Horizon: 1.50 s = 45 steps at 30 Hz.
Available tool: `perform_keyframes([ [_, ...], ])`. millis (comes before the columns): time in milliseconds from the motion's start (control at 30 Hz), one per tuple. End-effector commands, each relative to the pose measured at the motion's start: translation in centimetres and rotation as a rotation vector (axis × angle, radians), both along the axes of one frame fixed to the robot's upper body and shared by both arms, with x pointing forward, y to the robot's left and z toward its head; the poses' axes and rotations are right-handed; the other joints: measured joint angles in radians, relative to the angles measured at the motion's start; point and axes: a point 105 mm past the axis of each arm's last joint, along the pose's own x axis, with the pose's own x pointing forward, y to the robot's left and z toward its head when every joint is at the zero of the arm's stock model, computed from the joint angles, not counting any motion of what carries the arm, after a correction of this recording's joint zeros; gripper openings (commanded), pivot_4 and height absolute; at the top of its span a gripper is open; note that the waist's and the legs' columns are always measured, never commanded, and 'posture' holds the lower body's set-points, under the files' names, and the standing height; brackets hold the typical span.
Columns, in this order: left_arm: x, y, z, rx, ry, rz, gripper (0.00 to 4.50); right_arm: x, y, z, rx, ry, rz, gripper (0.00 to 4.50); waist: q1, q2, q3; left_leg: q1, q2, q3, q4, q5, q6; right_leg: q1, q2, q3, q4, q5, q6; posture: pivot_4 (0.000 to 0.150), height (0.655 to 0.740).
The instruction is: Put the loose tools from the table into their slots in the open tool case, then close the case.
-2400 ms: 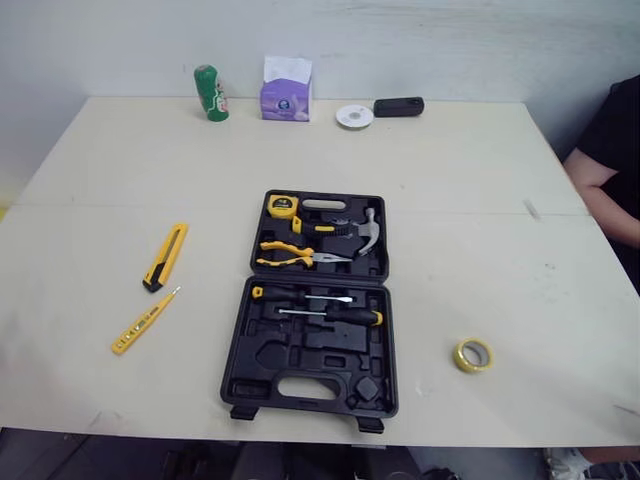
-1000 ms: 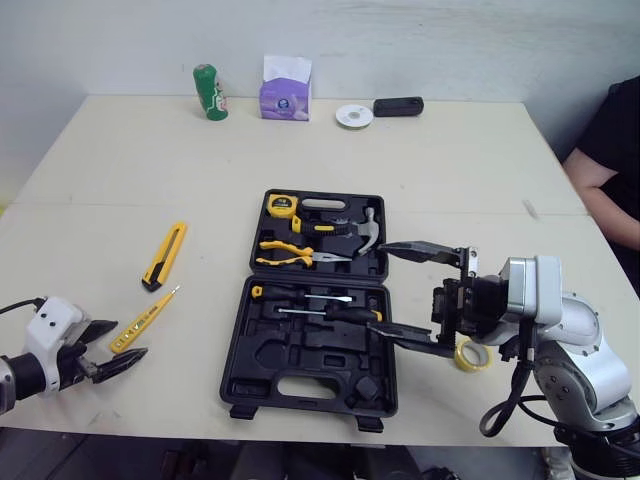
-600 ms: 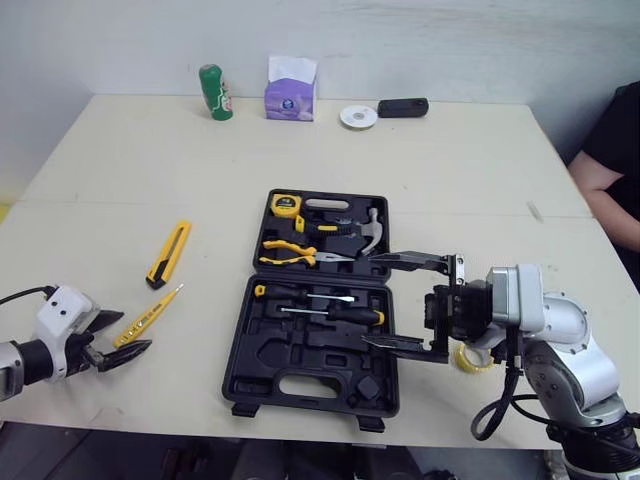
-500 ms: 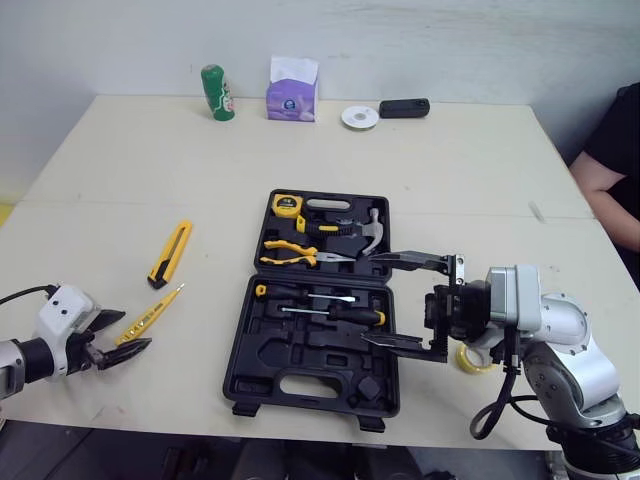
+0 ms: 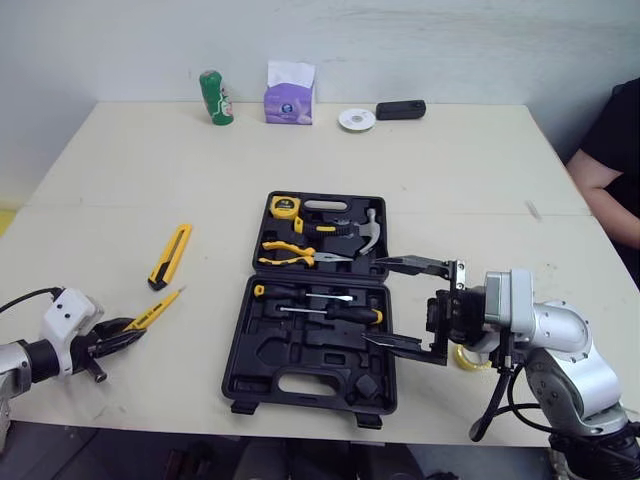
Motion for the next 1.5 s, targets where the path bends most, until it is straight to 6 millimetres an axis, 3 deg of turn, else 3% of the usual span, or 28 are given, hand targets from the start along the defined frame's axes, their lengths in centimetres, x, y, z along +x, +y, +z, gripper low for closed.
perform_keyframes([
  [33,0.4,-0.8,2.4,-0.054,-0.114,-0.083,0.56,-0.1,-0.8,0.5,-0.005,-0.051,-0.035,4.5,0.0,-0.002,0.001,0.0,0.0,0.0,0.0,0.0,0.0,0.0,0.0,0.0,0.0,0.0,0.0,0.15,0.74],
  [100,0.8,-2.2,4.8,-0.095,-0.203,-0.176,0.56,0.1,-1.6,0.1,-0.023,-0.054,-0.07,4.5,0.003,-0.007,0.002,-0.002,0.0,-0.001,0.0,0.0,0.0,-0.001,0.0,-0.001,-0.001,0.0,0.0,0.15,0.74],
  [200,1.1,-4.1,6.8,-0.112,-0.254,-0.28,0.56,0.2,-2.4,-0.2,-0.03,-0.048,-0.106,4.5,0.002,-0.009,0.002,-0.004,0.0,-0.001,0.001,0.0,0.0,0.0,0.0,-0.002,-0.004,0.0,0.0,0.15,0.74],
  [367,1.6,-9.4,9.4,-0.101,-0.25,-0.522,0.56,0.3,-3.9,-0.6,-0.061,-0.034,-0.162,4.5,0.001,-0.01,0.002,-0.004,0.0,-0.001,0.003,0.0,0.0,0.001,0.0,-0.002,-0.004,0.0,0.0,0.15,0.74],
  [633,1.5,-16.0,10.5,0.064,-0.118,-0.846,0.56,0.1,-4.7,-0.8,-0.089,-0.022,-0.2,4.5,0.001,-0.009,0.003,-0.004,0.0,-0.001,0.003,0.0,0.0,0.001,0.002,-0.001,-0.003,0.0,0.001,0.15,0.74],
  [800,2.0,-18.7,10.6,0.126,-0.013,-0.89,0.56,-0.2,-4.9,-1.0,-0.1,-0.017,-0.216,4.5,0.0,-0.009,0.003,-0.004,-0.001,0.0,0.004,0.002,-0.003,0.001,0.003,0.0,-0.003,0.0,0.001,0.15,0.74],
  [1167,1.8,-21.5,8.7,0.306,0.115,-0.926,0.56,-2.0,-4.6,-1.9,-0.115,0.055,-0.207,4.5,0.004,-0.011,0.004,-0.004,0.0,0.001,0.004,0.004,-0.005,0.001,0.004,0.002,0.001,0.0,0.001,0.15,0.74],
  [1500,2.5,-20.5,7.0,0.424,0.174,-0.89,0.56,-2.2,-4.6,-2.0,-0.112,0.071,-0.239,4.5,0.005,-0.011,0.005,-0.004,0.0,0.001,0.007,0.004,-0.005,0.001,0.004,0.003,-0.001,0.0,0.001,0.15,0.74],
])
